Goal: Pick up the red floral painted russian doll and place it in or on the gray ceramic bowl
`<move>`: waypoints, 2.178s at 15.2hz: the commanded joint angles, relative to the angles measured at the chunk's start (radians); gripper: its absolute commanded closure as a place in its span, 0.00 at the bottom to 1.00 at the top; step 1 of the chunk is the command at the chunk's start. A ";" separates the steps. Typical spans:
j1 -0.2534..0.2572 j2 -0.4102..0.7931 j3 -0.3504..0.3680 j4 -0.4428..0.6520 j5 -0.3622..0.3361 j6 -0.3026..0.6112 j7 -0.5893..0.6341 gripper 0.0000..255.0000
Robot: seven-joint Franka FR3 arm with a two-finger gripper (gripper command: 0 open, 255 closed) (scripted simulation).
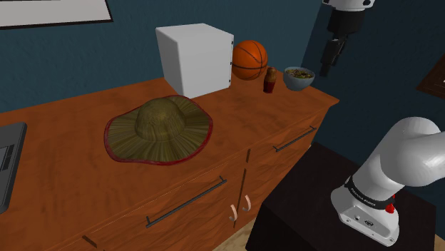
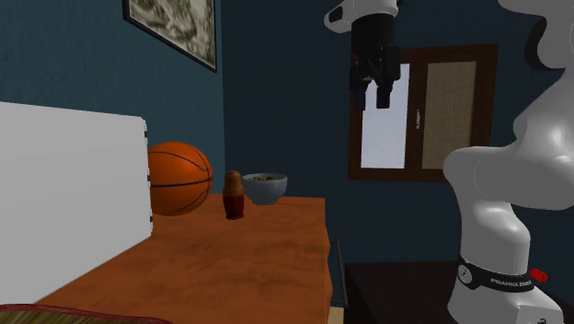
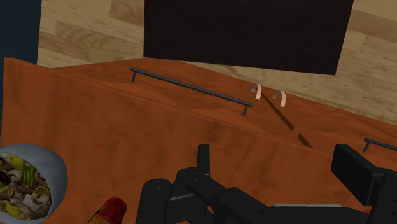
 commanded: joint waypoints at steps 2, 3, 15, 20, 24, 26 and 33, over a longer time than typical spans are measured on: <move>-0.005 0.023 -0.013 0.000 -0.009 0.025 -0.013 0.00; -0.009 0.047 -0.027 0.001 -0.018 0.050 -0.025 0.00; -0.053 0.397 -0.174 0.115 -0.071 0.312 -0.171 0.00; -0.067 0.567 -0.227 0.218 -0.056 0.389 -0.236 0.00; -0.081 0.712 -0.262 0.324 -0.027 0.433 -0.292 0.00; -0.091 0.786 -0.276 0.385 -0.007 0.447 -0.321 0.00; -0.146 1.063 -0.303 0.654 0.080 0.454 -0.416 0.00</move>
